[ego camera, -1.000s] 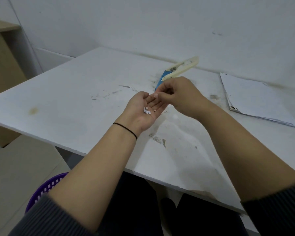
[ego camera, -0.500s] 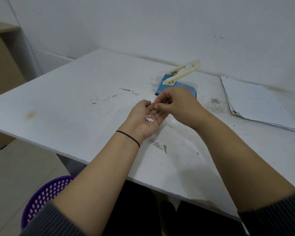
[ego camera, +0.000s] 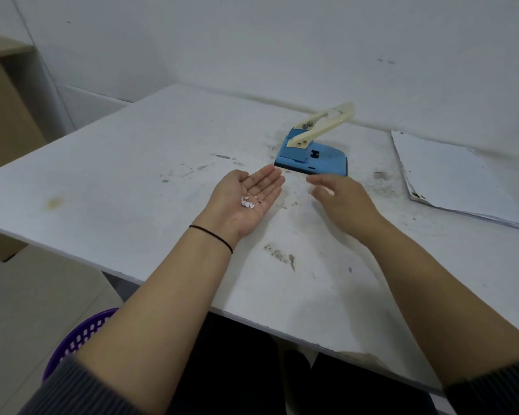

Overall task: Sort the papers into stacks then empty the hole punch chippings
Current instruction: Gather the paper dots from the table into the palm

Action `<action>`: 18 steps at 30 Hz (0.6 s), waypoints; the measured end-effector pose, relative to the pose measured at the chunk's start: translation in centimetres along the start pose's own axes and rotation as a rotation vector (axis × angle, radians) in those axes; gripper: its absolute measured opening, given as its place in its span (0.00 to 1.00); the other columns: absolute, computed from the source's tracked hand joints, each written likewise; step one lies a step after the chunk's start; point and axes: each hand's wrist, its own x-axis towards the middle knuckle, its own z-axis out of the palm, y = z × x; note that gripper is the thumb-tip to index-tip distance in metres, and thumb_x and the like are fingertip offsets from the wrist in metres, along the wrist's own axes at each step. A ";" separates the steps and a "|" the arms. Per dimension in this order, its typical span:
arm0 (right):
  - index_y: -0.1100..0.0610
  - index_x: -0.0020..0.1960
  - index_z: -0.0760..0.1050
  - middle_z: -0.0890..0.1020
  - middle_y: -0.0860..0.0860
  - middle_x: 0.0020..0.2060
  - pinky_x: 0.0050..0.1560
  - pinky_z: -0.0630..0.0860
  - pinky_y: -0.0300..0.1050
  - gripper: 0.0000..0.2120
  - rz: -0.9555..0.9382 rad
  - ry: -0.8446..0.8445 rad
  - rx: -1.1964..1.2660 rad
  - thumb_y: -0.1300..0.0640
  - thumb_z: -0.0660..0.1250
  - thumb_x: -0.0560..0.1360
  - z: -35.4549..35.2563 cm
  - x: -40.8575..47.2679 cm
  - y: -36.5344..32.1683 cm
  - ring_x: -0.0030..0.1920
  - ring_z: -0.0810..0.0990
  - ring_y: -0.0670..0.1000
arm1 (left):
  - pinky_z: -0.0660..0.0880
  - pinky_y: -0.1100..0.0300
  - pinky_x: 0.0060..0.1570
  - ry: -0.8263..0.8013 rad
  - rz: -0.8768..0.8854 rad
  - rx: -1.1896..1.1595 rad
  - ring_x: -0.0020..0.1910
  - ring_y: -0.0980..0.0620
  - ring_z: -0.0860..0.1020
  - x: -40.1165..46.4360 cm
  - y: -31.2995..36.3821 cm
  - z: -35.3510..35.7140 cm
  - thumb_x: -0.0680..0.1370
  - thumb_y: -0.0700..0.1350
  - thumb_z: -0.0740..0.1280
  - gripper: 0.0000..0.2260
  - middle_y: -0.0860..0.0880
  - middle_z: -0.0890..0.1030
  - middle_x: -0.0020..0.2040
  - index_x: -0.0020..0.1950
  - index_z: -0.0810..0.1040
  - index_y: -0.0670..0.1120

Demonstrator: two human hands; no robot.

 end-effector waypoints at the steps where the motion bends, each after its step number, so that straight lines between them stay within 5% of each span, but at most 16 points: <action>1: 0.52 0.70 0.67 0.70 0.49 0.71 0.65 0.58 0.38 0.19 0.029 -0.118 -0.088 0.51 0.56 0.80 0.3 -0.1 0.9 0.71 0.65 0.49 | 0.73 0.54 0.58 -0.001 0.007 -0.003 0.56 0.43 0.77 0.0 0.2 0.0 0.80 0.41 0.48 0.19 0.40 0.80 0.49 0.49 0.77 0.35; 4: 0.51 0.76 0.53 0.52 0.47 0.77 0.72 0.44 0.41 0.24 -0.072 -0.364 -0.248 0.49 0.50 0.81 1.3 -0.7 2.0 0.76 0.47 0.46 | 0.73 0.54 0.59 -0.013 0.010 0.000 0.57 0.43 0.77 -0.1 0.4 0.0 0.80 0.42 0.48 0.19 0.40 0.80 0.49 0.49 0.77 0.35; 10: 0.45 0.74 0.57 0.53 0.34 0.71 0.67 0.43 0.28 0.22 -0.409 -0.590 -0.147 0.53 0.54 0.81 2.3 -3.9 -0.5 0.70 0.46 0.33 | 0.72 0.54 0.59 -0.001 0.010 -0.006 0.58 0.43 0.76 -0.4 0.1 0.0 0.80 0.42 0.48 0.19 0.39 0.80 0.49 0.50 0.77 0.35; 14: 0.52 0.62 0.77 0.73 0.43 0.67 0.63 0.57 0.23 0.15 -0.527 -0.491 -0.137 0.59 0.66 0.76 1.4 -5.3 -1.5 0.68 0.67 0.40 | 0.72 0.54 0.59 0.000 0.019 0.006 0.56 0.44 0.77 -1.0 0.0 0.0 0.80 0.42 0.49 0.18 0.40 0.80 0.49 0.51 0.77 0.35; 18: 0.57 0.49 0.84 0.85 0.51 0.51 0.48 0.65 0.20 0.08 -0.537 -0.354 -0.227 0.63 0.71 0.71 0.3 -5.4 -2.0 0.50 0.81 0.46 | 0.74 0.54 0.57 0.009 0.036 0.018 0.55 0.44 0.77 -1.7 -0.1 0.1 0.80 0.42 0.49 0.18 0.40 0.81 0.49 0.51 0.77 0.35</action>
